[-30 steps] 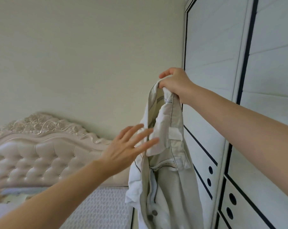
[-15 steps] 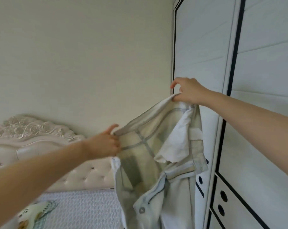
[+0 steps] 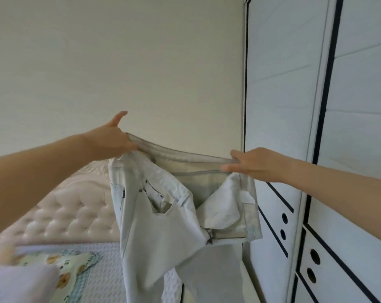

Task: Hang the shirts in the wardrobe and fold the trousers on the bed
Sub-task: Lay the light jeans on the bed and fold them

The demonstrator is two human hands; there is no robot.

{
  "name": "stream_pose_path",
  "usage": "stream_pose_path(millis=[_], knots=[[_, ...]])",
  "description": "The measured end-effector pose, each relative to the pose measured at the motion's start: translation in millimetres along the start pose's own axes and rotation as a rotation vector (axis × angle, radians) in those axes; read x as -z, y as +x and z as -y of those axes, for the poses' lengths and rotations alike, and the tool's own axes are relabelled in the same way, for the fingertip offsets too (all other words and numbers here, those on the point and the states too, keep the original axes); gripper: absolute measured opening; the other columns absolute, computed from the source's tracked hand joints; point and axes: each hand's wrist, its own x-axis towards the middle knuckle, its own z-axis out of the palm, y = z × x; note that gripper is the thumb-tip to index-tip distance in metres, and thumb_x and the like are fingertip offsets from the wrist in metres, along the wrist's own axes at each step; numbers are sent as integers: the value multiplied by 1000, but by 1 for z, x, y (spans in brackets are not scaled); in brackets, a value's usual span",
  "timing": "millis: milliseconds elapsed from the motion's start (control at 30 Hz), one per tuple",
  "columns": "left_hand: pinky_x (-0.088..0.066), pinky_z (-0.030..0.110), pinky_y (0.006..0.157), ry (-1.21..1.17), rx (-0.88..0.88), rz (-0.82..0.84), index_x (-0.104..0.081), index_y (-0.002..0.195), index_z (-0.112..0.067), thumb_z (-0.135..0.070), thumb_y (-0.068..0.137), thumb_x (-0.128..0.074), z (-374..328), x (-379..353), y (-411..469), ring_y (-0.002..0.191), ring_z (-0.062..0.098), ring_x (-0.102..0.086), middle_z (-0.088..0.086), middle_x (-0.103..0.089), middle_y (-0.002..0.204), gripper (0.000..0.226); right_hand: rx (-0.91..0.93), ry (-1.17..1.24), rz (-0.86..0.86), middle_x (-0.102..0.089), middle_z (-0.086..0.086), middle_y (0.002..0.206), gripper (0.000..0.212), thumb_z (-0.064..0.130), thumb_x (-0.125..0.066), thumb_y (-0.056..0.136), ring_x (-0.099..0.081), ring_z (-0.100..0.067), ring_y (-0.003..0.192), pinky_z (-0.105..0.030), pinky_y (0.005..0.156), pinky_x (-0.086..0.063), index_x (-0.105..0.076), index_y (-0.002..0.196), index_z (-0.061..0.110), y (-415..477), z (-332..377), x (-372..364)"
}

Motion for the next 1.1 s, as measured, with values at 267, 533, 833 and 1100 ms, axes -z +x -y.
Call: stream_pose_path(millis=[267,533,833,1100], knots=[[40,58,98,80,-135,176,-61,100,-31,0,92,-40,-3,-35,-32,117,1,-54,-15,-53,102,38,244,-216,397,-47,-7,107,25,3,-39,87,-49,-23,82,-34,67,-44,-54,107,9,5,29,-13],[23,65,110,137,-166,-1,-65,114,-29,-7,79,-24,-4,-80,-90,148,14,-28,-7,-54,141,59,38,-305,258,-54,1,111,53,61,-31,89,-52,-20,104,-35,79,-46,-58,109,20,3,6,-11],[2,66,114,-102,289,230,-64,90,-32,-64,99,-24,-22,-57,-92,111,4,-52,-14,-57,86,52,-478,-79,-87,-41,6,63,65,74,-17,88,-55,-24,85,-35,69,-35,-41,59,21,25,-45,42],[-7,50,119,-561,664,50,-50,65,-19,-63,98,-24,0,-32,-75,70,18,-58,-4,-57,62,61,-797,-20,-237,-42,2,68,58,63,-34,95,-44,-25,76,-38,71,-34,-46,67,14,13,-61,71]])
